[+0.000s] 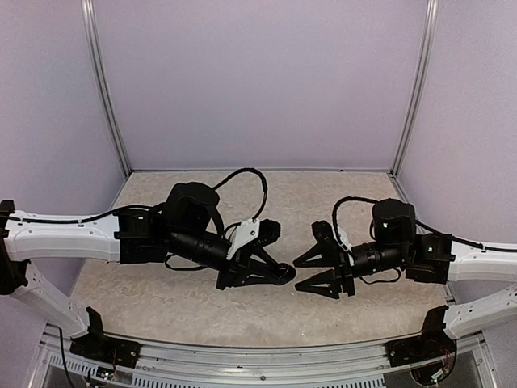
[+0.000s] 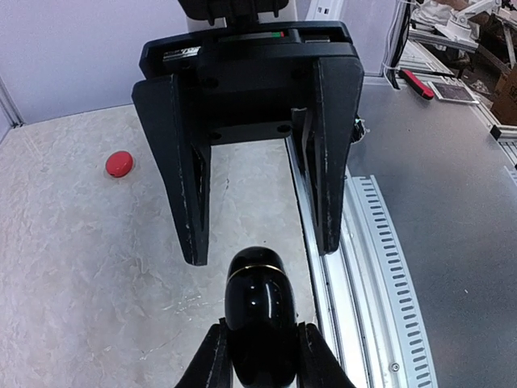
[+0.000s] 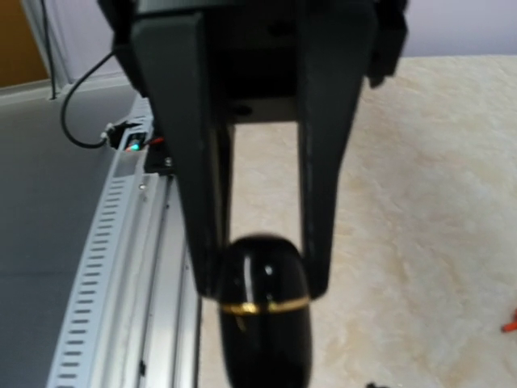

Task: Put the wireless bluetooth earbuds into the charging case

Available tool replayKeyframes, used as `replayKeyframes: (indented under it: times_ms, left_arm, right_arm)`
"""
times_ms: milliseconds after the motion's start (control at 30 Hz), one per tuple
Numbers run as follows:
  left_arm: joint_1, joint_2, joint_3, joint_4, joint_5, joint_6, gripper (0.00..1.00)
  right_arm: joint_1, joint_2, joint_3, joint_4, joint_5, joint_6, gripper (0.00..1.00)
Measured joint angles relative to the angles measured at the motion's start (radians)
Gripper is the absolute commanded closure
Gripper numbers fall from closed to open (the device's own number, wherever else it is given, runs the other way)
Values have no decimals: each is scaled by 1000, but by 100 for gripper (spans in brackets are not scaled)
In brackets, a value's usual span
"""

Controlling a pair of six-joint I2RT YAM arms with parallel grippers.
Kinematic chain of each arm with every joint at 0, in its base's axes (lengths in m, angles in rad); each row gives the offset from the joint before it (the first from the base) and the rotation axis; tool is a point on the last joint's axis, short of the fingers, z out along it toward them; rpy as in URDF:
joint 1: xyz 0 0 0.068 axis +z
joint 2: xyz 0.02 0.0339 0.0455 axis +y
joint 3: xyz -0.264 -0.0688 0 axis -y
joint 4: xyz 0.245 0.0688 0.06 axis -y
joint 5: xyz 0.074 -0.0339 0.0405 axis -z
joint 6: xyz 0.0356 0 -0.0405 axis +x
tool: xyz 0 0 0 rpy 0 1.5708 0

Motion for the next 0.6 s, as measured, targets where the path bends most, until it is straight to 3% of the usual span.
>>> replayKeyframes:
  times_ms: [600]
  left_arm:
    - [-5,13,5,0,-21,-8,95]
  right_arm:
    - [12,85,56,-5,-32,-49,67]
